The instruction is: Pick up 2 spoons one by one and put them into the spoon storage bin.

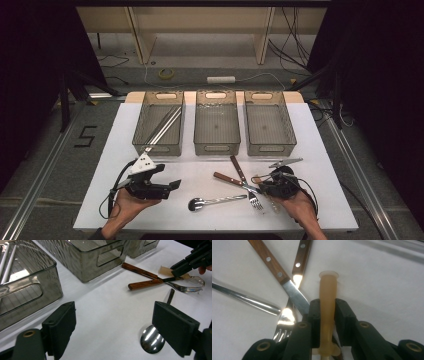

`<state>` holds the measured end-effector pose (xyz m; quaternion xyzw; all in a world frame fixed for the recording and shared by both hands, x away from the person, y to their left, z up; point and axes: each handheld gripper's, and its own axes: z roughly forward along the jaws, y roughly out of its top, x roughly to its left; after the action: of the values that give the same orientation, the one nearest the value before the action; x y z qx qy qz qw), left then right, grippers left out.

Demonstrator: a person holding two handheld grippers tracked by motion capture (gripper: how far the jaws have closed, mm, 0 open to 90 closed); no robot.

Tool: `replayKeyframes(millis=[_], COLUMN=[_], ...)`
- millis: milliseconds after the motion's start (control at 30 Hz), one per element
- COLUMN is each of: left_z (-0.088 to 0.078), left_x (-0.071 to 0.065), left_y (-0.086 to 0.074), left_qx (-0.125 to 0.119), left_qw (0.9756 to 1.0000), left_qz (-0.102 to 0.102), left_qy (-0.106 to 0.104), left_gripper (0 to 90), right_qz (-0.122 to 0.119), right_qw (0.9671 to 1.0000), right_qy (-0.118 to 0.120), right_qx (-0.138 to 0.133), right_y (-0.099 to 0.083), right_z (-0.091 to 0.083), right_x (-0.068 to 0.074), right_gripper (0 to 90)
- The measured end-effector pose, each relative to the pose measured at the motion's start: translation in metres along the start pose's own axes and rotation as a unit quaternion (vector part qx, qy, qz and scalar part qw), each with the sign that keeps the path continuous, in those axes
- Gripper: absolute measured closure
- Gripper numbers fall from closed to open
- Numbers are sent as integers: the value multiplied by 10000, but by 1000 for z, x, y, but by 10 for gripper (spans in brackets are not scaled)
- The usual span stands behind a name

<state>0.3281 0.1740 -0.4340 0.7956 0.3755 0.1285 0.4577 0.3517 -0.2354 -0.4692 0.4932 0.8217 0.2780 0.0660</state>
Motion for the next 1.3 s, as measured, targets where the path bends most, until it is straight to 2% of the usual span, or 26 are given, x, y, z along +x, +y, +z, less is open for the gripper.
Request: replayKeyframes(millis=[300, 633, 933, 1300], left_z=[-1, -1, 0, -1], left_x=[1, 0, 0, 0], left_y=[0, 0, 0, 0], left_qx=[6, -39, -55, -135], left_qw=[10000, 10000, 10000, 9999], left_qz=[23, 0, -33, -78], left_qy=[5, -5, -39, -67], left_gripper=[191, 191, 190, 190], right_qz=[-39, -249, -395, -550], right_qw=[9997, 9975, 9931, 9888], right_qy=[32, 133, 166, 214], right_qx=[-248, -645, -1095, -1370], right_y=[3, 15, 58, 118], right_z=[-14, -27, -34, -33], right_x=[0, 4, 7, 18], right_gripper=[773, 773, 772, 772])
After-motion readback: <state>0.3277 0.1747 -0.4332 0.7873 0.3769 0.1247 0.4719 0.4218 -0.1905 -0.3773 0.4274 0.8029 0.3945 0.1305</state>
